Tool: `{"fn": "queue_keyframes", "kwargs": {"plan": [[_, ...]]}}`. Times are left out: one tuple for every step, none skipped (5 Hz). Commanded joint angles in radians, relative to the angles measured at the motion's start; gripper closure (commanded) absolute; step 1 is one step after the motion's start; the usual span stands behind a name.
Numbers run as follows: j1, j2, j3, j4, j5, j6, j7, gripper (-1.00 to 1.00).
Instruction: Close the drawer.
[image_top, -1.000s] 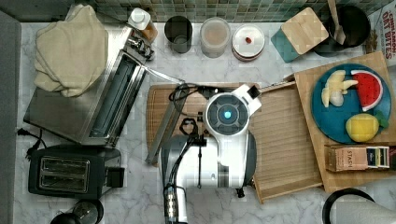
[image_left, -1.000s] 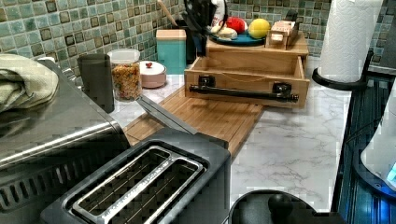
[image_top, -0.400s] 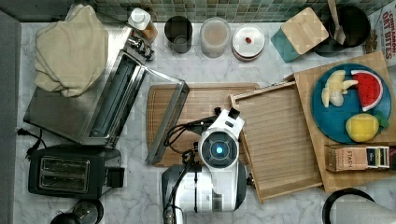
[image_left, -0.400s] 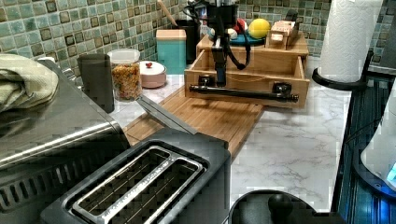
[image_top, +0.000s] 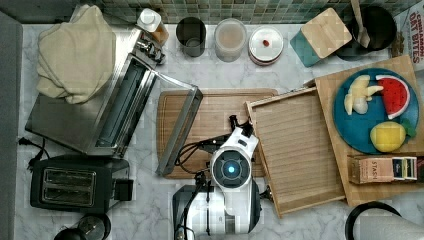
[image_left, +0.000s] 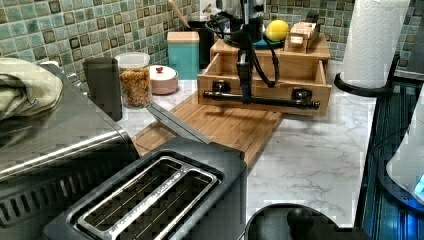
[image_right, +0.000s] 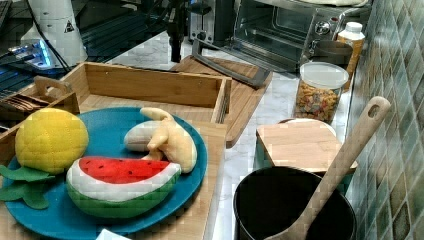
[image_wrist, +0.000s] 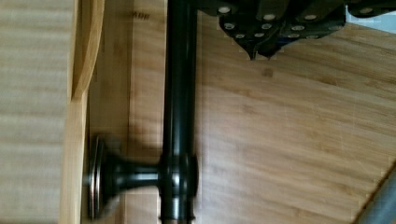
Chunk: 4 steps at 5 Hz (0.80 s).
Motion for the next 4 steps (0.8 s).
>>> {"fn": "queue_keyframes", "kwargs": {"plan": [[0.014, -0.12, 0.081, -0.145, -0.115, 0.094, 0.181, 1.0], [-0.016, -0.102, 0.074, -0.15, -0.192, 0.139, 0.174, 1.0], [-0.036, -0.037, 0.054, -0.146, -0.218, 0.215, 0.161, 1.0], [-0.06, -0.002, 0.055, -0.139, -0.245, 0.241, 0.181, 1.0]]}}
